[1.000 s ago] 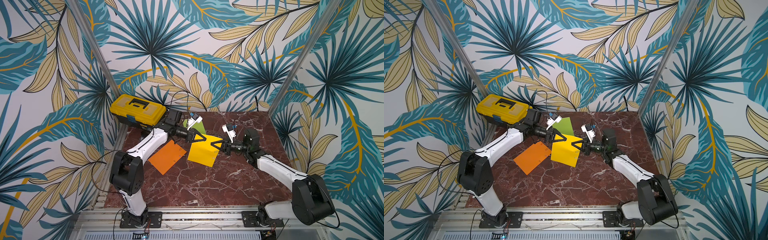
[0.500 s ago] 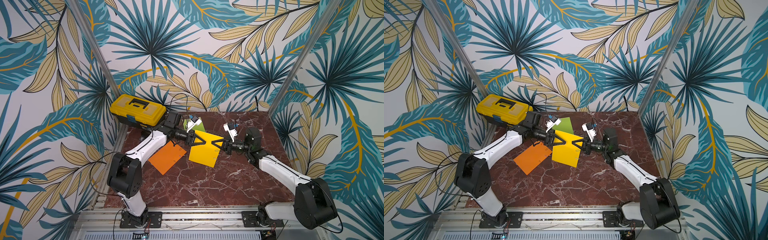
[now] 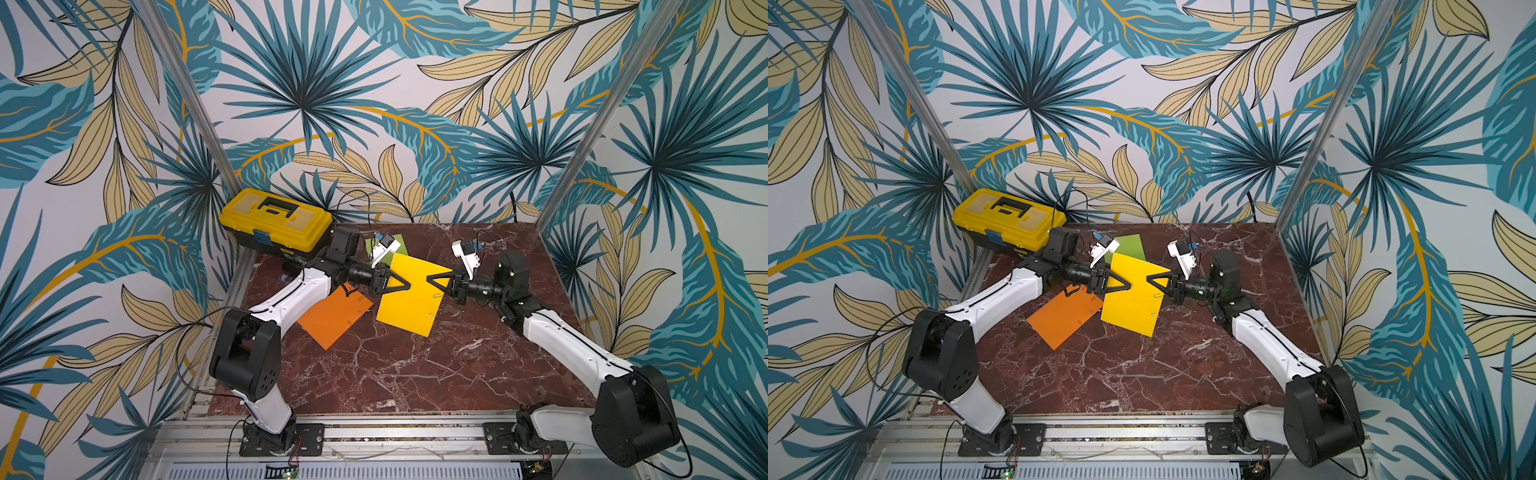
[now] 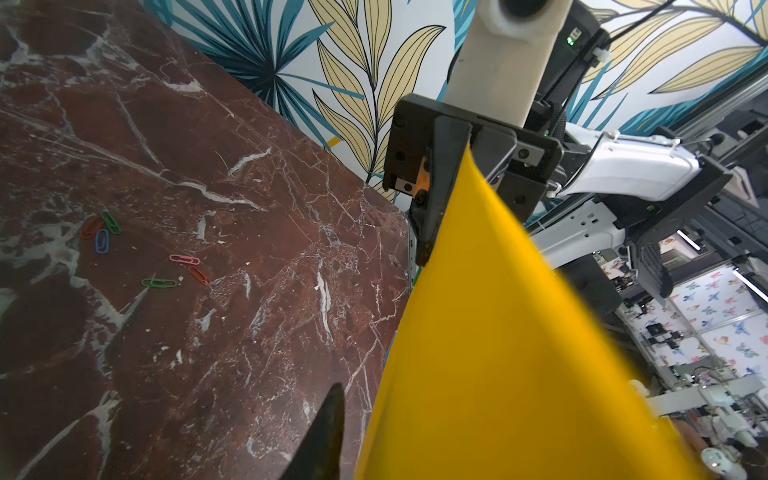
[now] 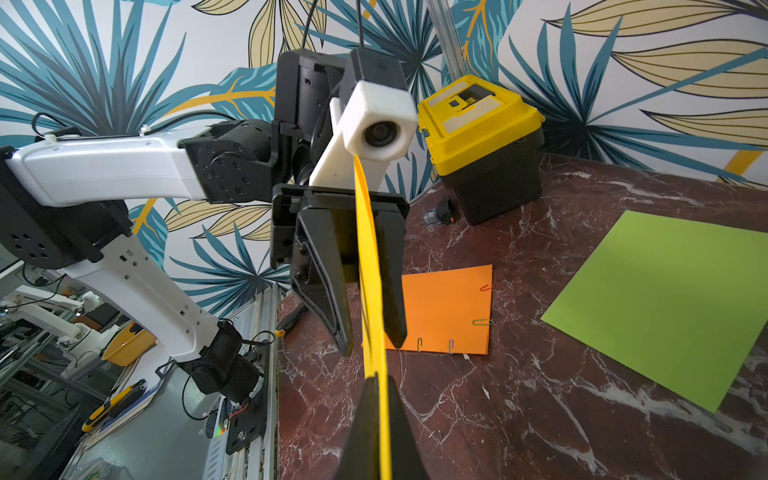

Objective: Unclip the paperclips from the documents
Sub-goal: Adjust the document.

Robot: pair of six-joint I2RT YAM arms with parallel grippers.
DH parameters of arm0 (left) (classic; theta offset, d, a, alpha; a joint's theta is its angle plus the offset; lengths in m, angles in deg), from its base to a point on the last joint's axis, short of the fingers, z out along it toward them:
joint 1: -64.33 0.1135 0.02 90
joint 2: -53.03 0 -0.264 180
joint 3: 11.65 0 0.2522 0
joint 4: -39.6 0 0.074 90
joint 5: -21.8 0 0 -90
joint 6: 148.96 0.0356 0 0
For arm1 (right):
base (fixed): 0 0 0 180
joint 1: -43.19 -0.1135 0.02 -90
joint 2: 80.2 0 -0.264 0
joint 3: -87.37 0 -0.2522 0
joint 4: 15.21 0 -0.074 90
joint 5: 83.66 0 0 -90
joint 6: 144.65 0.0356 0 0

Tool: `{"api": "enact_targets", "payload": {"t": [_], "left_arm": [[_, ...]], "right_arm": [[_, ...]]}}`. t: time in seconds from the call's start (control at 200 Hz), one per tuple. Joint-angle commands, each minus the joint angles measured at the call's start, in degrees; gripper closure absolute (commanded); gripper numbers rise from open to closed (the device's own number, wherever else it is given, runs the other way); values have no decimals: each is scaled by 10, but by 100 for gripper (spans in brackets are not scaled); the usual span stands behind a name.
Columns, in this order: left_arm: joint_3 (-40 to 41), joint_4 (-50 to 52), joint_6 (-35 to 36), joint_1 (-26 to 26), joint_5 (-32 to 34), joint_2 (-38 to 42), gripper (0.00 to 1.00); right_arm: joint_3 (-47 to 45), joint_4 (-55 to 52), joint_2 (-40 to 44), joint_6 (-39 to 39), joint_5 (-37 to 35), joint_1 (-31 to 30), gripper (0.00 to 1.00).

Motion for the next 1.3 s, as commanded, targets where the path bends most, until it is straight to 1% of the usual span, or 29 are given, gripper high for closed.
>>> {"api": "enact_targets", "payload": {"t": [0.0,0.06,0.15,0.195,0.25,0.315,0.396,0.456,0.521,0.601,0.701,0.831,1.297], "left_arm": [[-2,-15,-4,-3,-10,12,77],[-4,-15,-6,-4,-11,9,84],[-6,-15,-7,-4,-13,7,91],[-7,-15,-5,-4,-14,7,94],[-8,-15,-4,-4,-14,8,97],[-7,-15,-1,-4,-14,8,100],[-5,-15,2,-4,-16,9,100],[-3,-15,7,-2,-19,12,100],[0,-15,11,-2,-22,16,100],[6,-16,16,-2,-25,22,100],[10,-19,17,1,-29,26,100],[8,-19,19,5,-31,26,100],[10,-19,19,13,-36,32,100]], "right_arm": [[11,3,-4,5,-7,3,100],[12,-3,-4,0,-10,3,100],[22,-37,-3,-19,-15,3,100],[26,-58,-3,-31,-20,3,98],[29,-75,0,-43,-25,3,90],[31,-91,4,-53,-30,3,83],[33,-110,8,-65,-32,3,68],[35,-128,9,-75,-35,4,60],[38,-150,9,-88,-37,6,54],[39,-170,6,-97,-32,10,48],[36,-174,2,-97,-14,14,45],[33,-170,-6,-89,12,15,44],[1,-160,-3,-83,19,22,44]]}}
